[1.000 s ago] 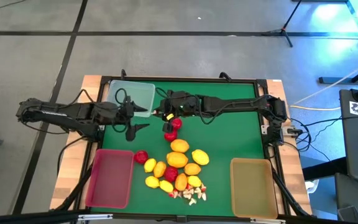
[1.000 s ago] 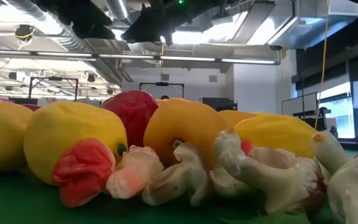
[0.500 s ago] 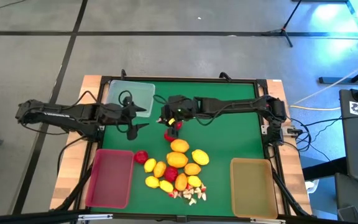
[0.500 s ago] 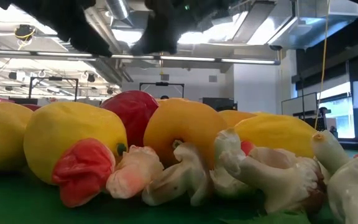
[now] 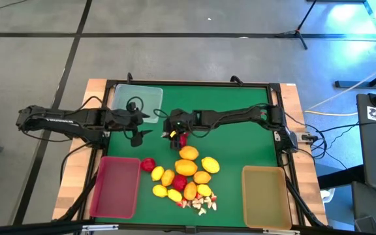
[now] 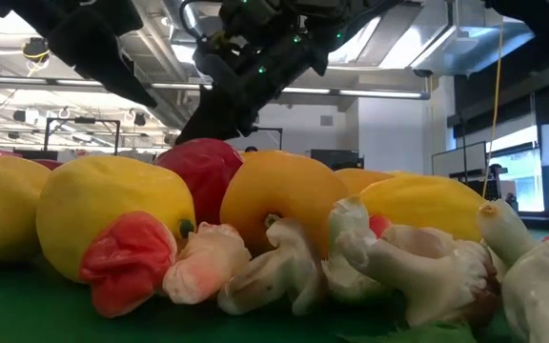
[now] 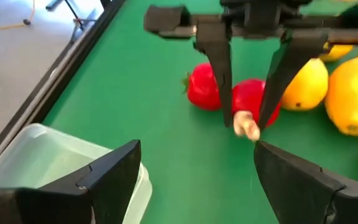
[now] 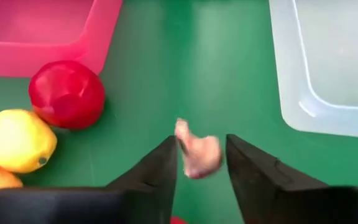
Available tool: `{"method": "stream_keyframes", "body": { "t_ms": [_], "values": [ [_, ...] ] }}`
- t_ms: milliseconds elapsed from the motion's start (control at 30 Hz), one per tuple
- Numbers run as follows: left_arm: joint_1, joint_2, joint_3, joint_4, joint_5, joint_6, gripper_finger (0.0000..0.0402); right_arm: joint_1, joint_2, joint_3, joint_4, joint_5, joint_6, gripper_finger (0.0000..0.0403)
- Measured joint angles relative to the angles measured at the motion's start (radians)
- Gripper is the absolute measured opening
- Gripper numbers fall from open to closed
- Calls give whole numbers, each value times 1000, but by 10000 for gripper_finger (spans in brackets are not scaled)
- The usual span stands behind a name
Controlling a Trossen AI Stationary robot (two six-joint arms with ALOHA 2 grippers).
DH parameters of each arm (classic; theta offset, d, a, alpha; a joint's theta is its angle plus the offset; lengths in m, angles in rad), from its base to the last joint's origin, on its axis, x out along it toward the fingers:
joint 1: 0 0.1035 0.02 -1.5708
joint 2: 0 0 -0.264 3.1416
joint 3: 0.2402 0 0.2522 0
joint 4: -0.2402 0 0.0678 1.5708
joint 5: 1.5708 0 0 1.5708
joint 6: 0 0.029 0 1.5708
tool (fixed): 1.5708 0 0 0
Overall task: Sort produce into baskets
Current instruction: Put the brown mushroom into the white bin
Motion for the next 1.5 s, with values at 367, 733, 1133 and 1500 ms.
{"method": "stream_keyframes", "body": {
  "t_ms": [367,733,1133,1500],
  "values": [
    [0,47,0,-7,18,-17,310,0,-33,0,-73,-19,-46,217],
    [42,342,0,198,31,97,310,-7,-373,2,-554,33,-117,221],
    [274,537,71,376,226,253,310,87,-553,2,-717,87,-59,221],
    [371,725,79,554,371,313,310,147,-553,2,-723,122,-30,221]
  ]
}}
